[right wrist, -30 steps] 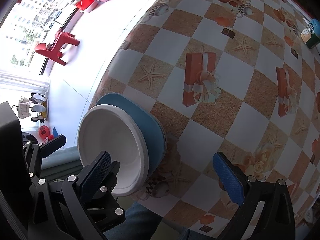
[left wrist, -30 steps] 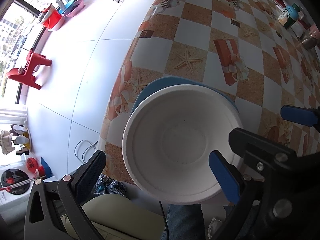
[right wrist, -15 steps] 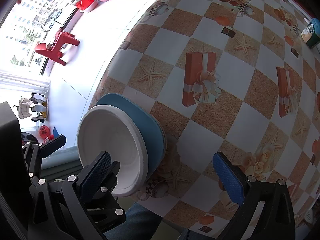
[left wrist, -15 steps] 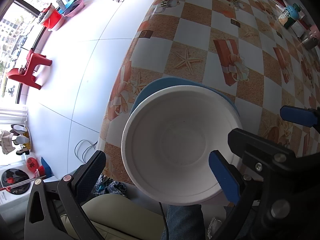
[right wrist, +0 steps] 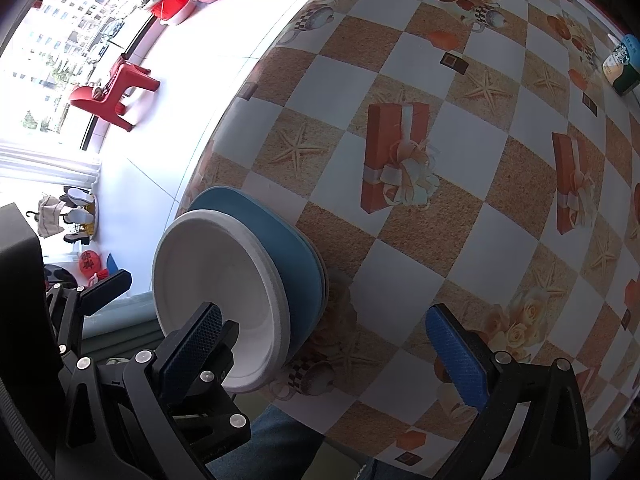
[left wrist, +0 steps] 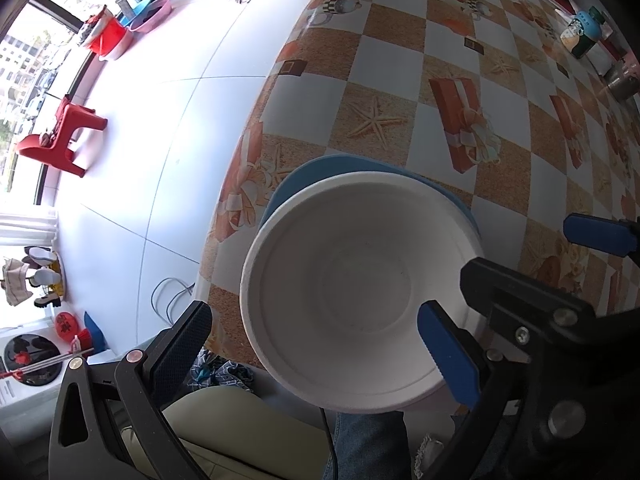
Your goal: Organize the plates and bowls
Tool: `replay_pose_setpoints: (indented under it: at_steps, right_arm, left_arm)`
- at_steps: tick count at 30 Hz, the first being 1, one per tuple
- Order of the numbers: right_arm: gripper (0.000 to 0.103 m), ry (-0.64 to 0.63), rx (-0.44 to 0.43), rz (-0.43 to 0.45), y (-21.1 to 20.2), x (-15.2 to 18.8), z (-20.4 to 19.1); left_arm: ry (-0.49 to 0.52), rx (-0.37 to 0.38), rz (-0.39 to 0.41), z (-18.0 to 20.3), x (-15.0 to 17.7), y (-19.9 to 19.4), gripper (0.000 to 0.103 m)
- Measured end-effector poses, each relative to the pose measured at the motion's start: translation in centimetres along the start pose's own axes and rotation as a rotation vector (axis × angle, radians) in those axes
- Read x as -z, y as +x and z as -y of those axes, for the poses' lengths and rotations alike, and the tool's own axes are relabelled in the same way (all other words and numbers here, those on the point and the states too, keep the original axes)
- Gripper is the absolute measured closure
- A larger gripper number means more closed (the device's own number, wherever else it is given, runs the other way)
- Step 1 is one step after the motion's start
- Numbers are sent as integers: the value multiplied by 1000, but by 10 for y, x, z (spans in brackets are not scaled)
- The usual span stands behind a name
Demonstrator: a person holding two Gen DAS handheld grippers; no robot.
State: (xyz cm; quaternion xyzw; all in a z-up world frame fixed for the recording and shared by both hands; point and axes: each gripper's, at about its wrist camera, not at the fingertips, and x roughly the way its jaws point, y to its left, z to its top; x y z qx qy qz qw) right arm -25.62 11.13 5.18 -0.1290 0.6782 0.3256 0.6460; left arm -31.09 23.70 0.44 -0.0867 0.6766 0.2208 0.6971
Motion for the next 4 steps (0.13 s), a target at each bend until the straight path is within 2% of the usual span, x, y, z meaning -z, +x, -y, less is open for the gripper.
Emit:
replay_pose_setpoints:
  at_steps: [2,4]
  right_arm:
    - [0,-1,-8,-4,2,-1,-1]
    - [0,-6,-24,-3,2,-2,-2]
  left_arm:
    - [11,-6,59,0,1,-6,0]
    - [22,-19,78,0,1,-8,0]
